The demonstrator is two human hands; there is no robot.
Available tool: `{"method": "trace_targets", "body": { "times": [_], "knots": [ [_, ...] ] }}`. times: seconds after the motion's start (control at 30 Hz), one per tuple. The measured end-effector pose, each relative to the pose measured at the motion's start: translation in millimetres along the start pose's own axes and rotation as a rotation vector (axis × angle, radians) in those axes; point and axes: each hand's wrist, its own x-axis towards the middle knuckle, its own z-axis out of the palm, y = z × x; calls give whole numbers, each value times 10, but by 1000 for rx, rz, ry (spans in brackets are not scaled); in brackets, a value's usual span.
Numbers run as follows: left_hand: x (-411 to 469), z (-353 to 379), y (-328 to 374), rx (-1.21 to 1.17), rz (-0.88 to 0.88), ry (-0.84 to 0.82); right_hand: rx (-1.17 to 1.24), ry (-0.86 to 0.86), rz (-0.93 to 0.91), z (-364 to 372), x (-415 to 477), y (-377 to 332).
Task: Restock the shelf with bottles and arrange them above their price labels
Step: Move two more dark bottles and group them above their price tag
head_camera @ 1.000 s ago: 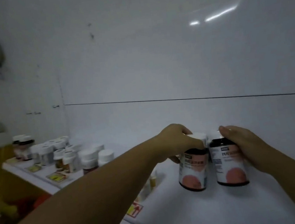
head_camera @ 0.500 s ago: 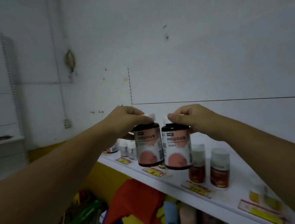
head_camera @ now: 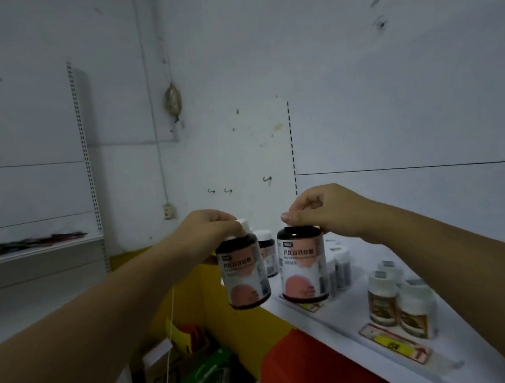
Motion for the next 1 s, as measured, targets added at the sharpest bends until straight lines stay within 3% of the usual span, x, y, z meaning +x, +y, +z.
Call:
{"method": "trace_targets", "body": {
  "times": [0.17, 0.33, 0.53, 0.63, 0.83, 1.0],
  "knots": [
    [759, -152, 0, -15, 92, 119, -32, 41, -20, -133, 734, 60],
    [1538, -212, -89, -168, 160, 264, -40, 254, 7, -150, 1398, 214],
    [2519, -127, -407, -272, 244, 293, -154, 449, 128, 30, 1921, 636],
    [3068, -85, -590, -299, 248, 174, -166, 474, 213, 158, 2187, 810],
    [3946, 107, -1074, -207, 104, -281, -193, 307, 482, 626, 2655, 1116],
    [4340, 451, -1328, -111, 74, -599, -199, 284, 650, 884, 2750, 1358]
  ]
}}
